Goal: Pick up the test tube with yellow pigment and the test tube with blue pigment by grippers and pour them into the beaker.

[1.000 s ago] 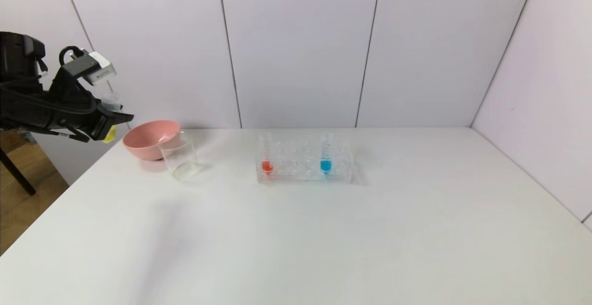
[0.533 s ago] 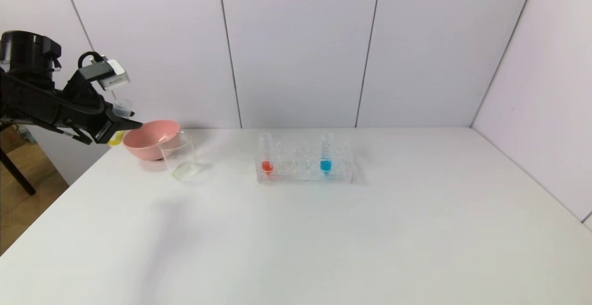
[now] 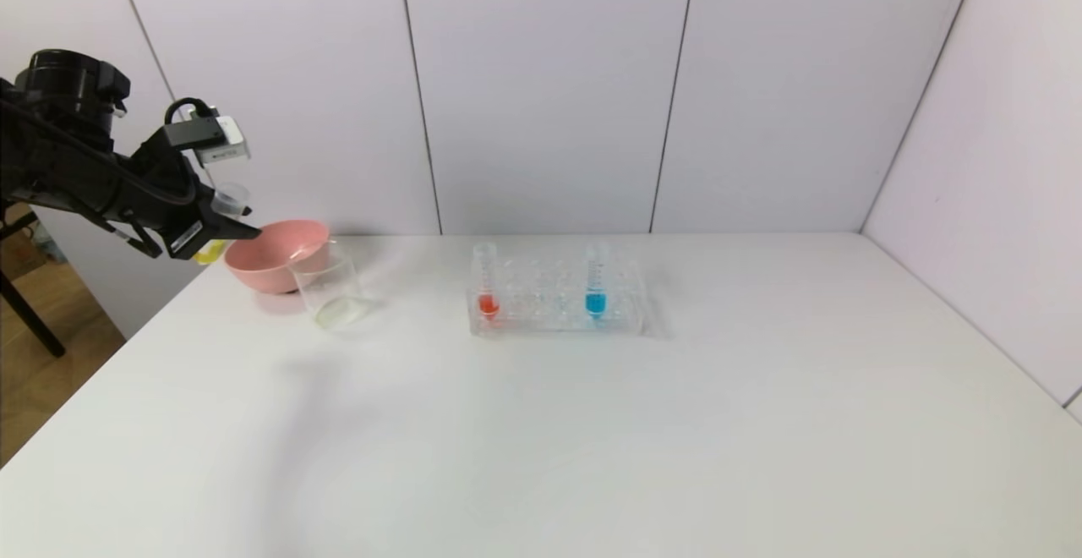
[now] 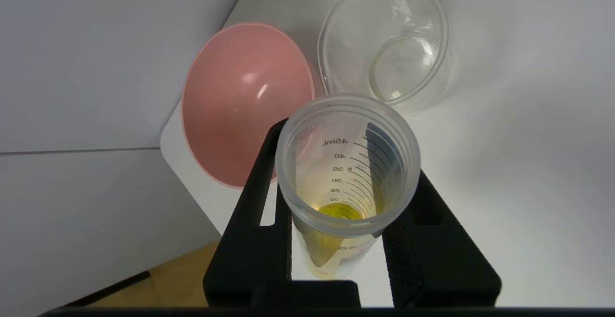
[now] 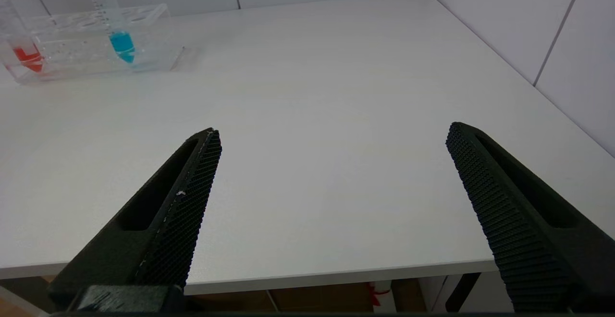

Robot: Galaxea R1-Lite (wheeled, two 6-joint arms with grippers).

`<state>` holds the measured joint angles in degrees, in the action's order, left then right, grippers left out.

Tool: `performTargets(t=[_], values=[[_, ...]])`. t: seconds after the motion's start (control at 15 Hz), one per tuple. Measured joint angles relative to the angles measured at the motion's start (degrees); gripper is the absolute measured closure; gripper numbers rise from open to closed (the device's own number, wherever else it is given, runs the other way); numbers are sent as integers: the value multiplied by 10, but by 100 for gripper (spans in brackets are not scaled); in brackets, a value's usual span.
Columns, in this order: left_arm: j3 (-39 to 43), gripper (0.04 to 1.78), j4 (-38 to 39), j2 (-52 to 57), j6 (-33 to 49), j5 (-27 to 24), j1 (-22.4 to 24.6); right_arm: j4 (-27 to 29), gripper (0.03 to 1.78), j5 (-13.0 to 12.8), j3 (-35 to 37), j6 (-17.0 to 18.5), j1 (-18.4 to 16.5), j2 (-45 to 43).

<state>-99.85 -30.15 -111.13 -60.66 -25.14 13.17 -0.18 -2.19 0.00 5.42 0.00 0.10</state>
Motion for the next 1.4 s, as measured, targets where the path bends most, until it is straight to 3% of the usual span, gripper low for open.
performTargets(t=[0.53, 1.4], values=[[-127, 128, -98, -73, -108, -30, 0, 0, 10, 0, 0, 0, 0, 0], [-141, 128, -104, -104, -167, -24, 4, 0, 10, 0, 0, 0, 0, 0]])
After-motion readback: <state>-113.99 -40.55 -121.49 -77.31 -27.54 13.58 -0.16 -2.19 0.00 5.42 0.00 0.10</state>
